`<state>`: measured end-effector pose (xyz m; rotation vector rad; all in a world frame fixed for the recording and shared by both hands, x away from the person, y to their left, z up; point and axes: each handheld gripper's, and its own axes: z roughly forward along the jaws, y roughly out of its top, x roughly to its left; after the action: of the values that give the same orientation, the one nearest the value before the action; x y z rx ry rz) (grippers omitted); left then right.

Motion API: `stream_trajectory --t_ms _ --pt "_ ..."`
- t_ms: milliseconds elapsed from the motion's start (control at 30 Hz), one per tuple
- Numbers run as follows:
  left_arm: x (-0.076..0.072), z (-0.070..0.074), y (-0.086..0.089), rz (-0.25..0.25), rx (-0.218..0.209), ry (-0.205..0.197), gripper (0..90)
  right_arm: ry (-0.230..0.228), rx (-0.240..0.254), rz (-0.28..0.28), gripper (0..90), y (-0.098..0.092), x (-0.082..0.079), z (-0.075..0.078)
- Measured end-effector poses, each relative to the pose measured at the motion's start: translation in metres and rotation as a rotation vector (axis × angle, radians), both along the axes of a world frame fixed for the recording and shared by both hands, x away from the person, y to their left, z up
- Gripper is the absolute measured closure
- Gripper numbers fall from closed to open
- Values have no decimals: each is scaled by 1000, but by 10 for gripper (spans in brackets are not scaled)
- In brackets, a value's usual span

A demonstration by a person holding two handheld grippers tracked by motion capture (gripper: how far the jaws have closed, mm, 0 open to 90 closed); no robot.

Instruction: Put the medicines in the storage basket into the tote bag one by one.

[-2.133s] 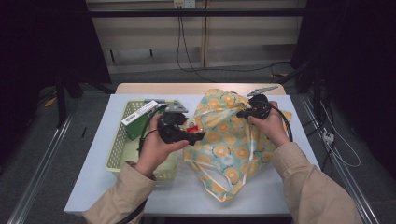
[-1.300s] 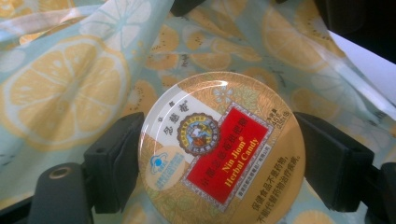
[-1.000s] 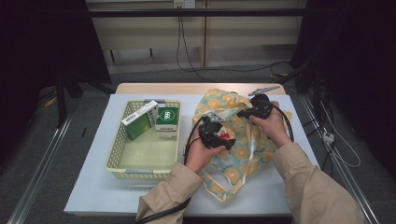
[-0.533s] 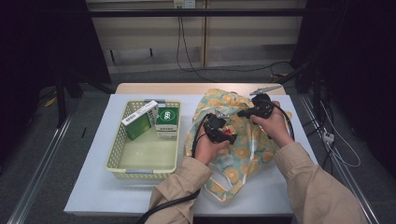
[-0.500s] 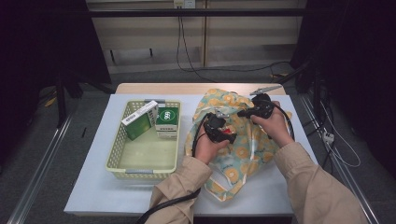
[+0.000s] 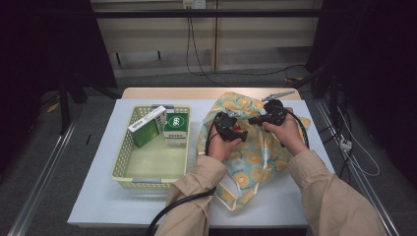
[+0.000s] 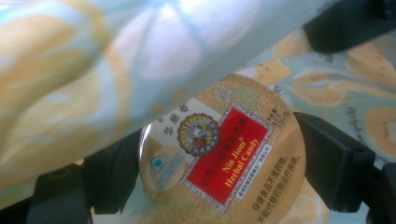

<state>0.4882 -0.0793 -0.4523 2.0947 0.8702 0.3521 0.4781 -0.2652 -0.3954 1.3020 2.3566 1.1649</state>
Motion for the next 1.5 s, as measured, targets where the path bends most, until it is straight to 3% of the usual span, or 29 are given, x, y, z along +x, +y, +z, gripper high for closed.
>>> stream_trajectory --t_ms 100,200,267,333,533,667,867,1233,1433,1500 --pt "-1 1 -3 -10 -21 32 139 7 -5 -2 888 -1 0 0" --pt "-8 7 -3 -52 -18 39 125 8 -6 -3 888 -2 0 -1" --pt "-14 12 -1 -50 10 56 121 6 -7 -9 888 -3 0 -2" --pt "-20 15 2 -56 -8 88 96 5 -8 -11 888 -3 -1 -2" --pt "-40 28 15 -112 3 104 96 9 -11 -10 888 0 -4 -6" --pt "-51 40 26 -140 -19 134 92 6 -18 -6 888 4 -5 -5" --pt "-59 56 50 -159 -15 129 93 1 -27 -11 888 6 -7 -4" --pt "-61 90 93 -136 -22 81 93 5 -30 -10 888 9 -9 -4" --pt "-56 95 118 -101 -31 78 93 -3 -32 -6 888 8 -10 -2" --pt "-54 96 127 -86 -15 72 93 -4 -32 -8 888 8 -11 -1"
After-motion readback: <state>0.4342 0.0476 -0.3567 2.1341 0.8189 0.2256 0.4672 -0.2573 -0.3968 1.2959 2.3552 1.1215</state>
